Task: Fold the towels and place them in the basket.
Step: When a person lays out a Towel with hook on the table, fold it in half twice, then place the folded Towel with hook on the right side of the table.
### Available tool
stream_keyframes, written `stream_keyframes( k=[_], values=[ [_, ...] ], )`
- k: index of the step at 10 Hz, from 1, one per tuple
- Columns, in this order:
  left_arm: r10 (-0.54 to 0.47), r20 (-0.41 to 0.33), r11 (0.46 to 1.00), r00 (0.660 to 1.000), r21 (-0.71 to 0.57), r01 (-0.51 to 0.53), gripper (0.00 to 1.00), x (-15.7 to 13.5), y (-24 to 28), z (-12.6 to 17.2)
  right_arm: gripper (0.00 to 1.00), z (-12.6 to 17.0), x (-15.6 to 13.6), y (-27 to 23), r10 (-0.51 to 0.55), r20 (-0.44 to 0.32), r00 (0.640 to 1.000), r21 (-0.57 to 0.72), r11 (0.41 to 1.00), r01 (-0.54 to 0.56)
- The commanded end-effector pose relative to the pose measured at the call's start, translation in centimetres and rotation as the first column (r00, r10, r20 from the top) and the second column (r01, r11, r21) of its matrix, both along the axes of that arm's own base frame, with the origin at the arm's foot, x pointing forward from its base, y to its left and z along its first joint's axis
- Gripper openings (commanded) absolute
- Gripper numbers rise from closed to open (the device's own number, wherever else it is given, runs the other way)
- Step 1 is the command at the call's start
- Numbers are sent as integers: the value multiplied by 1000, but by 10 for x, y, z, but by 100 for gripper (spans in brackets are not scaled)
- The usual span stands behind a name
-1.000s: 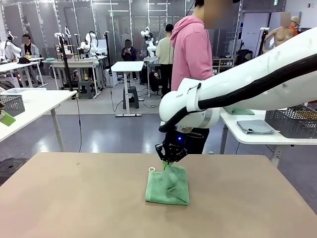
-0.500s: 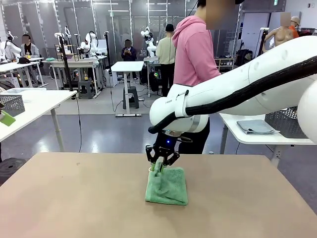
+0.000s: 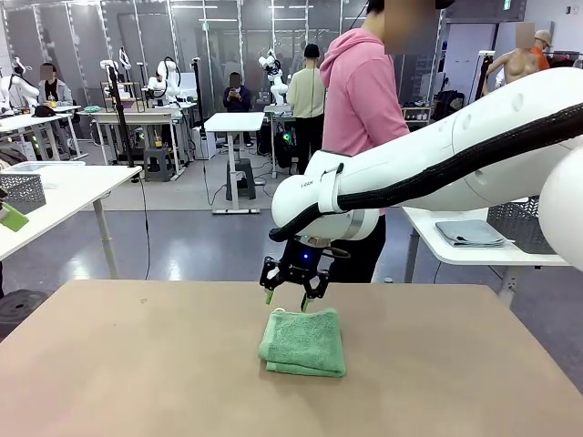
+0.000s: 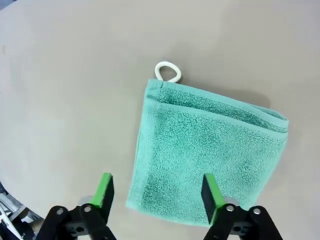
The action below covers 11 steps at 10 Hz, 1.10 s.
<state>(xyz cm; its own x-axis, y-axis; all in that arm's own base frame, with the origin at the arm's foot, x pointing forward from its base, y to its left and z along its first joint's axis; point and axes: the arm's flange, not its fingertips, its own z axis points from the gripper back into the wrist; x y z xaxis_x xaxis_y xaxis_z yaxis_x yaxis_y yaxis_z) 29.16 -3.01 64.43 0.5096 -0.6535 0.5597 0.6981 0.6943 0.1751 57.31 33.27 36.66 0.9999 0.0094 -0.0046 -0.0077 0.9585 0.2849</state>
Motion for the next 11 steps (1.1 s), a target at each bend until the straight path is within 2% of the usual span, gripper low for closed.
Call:
stream_keyframes(
  k=[1, 2, 3, 11],
  values=[
    [-1, 4, 1000, 1000, 8, 1, 100, 3, 1, 3, 100, -2, 2, -5, -17, 12, 1000, -3, 1000, 17],
    [-1, 4, 1000, 1000, 8, 1, 100, 3, 1, 3, 100, -5, 1, -10, 20, 12, 1000, -41, 999, -20],
    [-1, 4, 1000, 1000, 8, 1, 100, 3, 1, 3, 100, 0, 1, -1, -2, 0, 1000, 0, 1000, 2],
    [-1, 4, 1000, 1000, 8, 1, 100, 3, 1, 3, 100, 0, 1, -1, -2, 0, 1000, 0, 1000, 2]
  ],
)
